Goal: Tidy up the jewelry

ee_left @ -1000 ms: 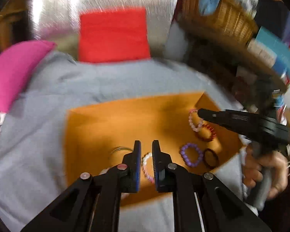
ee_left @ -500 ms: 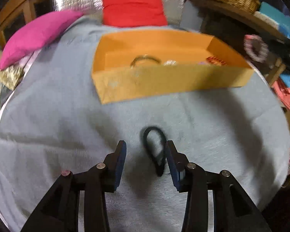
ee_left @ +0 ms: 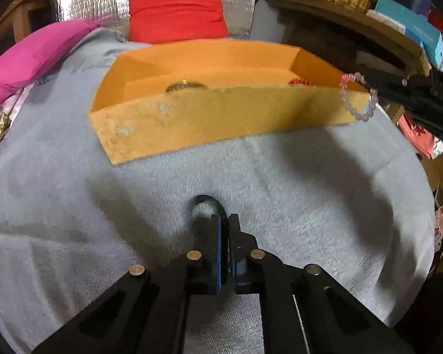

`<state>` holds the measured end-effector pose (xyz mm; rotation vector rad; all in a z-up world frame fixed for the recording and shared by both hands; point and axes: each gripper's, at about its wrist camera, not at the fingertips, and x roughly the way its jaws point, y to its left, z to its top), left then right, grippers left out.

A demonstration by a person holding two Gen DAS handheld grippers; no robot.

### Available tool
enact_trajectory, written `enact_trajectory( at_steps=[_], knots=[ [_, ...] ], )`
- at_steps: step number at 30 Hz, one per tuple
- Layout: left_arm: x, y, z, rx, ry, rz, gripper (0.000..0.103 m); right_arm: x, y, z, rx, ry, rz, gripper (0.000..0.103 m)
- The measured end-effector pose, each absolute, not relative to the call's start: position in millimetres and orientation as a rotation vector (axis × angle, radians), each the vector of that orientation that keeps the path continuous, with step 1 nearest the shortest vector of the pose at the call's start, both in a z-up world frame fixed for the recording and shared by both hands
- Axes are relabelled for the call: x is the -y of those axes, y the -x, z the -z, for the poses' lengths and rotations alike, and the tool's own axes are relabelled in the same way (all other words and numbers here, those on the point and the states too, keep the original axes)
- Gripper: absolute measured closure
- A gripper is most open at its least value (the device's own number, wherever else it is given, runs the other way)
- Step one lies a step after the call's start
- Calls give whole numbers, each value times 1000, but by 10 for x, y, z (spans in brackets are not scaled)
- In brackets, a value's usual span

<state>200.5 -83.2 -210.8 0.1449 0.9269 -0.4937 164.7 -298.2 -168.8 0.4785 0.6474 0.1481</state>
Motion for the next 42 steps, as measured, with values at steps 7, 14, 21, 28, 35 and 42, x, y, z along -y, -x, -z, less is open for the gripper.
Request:
enact_trajectory(
  at_steps=[7,14,21,28,35,42],
  knots=[
    [834,-1893,1658,-811,-98,590,100,3026,-1569,1540,-577,-472,-180,94],
    [933,-2251,1132,-738,-110,585,100,3197,-1839,1354,-538,-525,-167,94],
    [606,-2198,1262,-827,-27,576,98,3264,-1943,1492,-564,-530,-155,94],
    [891,-2016,2023,-1023,-118,537,68,3137,-1818,1546,-570,-514,-171,94],
    [932,-1977,2181,-998,-159,525,87,3003,-1749,1582,-577,-478,-169,94],
    [954,-1959,2051,-940,-174,572,99,3070,-1725,1541,-548,-479,-167,94]
  ],
)
